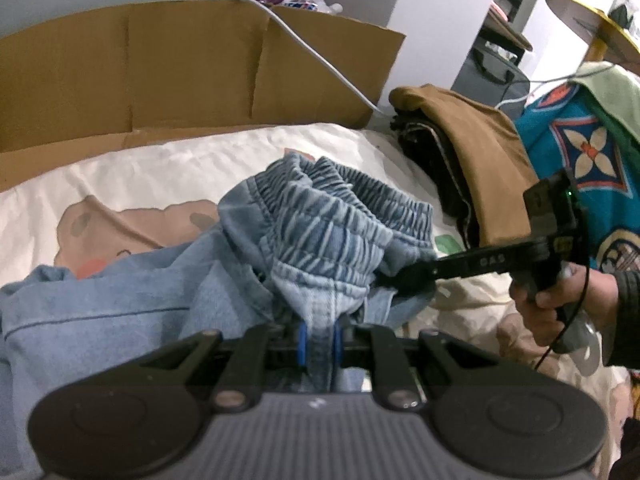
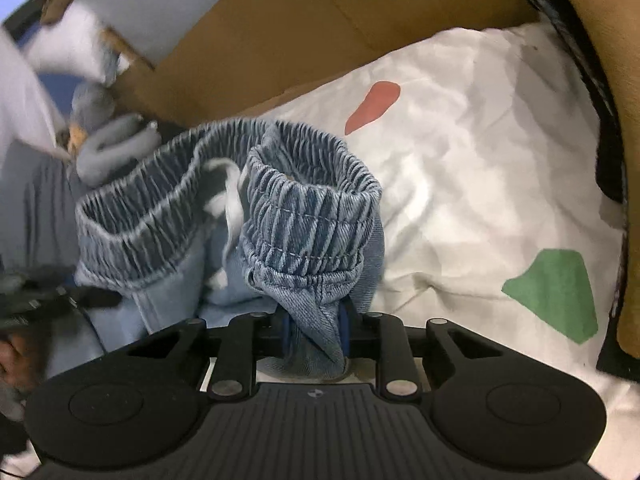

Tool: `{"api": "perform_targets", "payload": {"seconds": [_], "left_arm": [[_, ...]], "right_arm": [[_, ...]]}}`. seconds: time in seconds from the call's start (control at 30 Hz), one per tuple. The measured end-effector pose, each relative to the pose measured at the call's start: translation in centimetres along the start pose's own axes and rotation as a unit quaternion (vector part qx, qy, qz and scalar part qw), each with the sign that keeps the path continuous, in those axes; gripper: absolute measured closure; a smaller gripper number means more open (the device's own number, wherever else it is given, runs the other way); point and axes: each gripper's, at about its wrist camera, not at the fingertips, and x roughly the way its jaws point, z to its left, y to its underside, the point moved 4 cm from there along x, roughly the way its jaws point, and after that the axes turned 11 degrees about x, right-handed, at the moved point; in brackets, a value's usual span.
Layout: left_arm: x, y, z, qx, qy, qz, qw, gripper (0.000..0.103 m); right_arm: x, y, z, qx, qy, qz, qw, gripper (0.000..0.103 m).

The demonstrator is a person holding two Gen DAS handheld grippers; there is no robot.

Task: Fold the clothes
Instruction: 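Lift the jeans by the cuffs with both grippers and carry toward the grey pillow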

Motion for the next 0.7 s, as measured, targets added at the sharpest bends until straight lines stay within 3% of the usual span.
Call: {"api": "perform_targets", "payload": {"seconds": [0.17, 0.43, 0.7], "left_arm": [[-0.4, 0.3, 0.8, -0.033, 0.006, -0.005, 0.9994, 0.09], [-0.6, 0.6, 1.2, -0.046, 0.013, -0.012, 0.9988, 0.09], [-1.0, 0.9, 1.3, -0.049, 0.012, -0.022, 0.9985, 0.09]], "right_arm": [[-1.0, -0.3, -0.4, 0.011, 0.004, 0.016, 1.0, 0.062], [-2.9, -0.5, -1.6, -0.005, 0.023, 0.047, 0.999, 0.063], [-0.2, -0.4, -0.8, -0.049, 0.054, 0.061, 0.995, 0.063]]}}
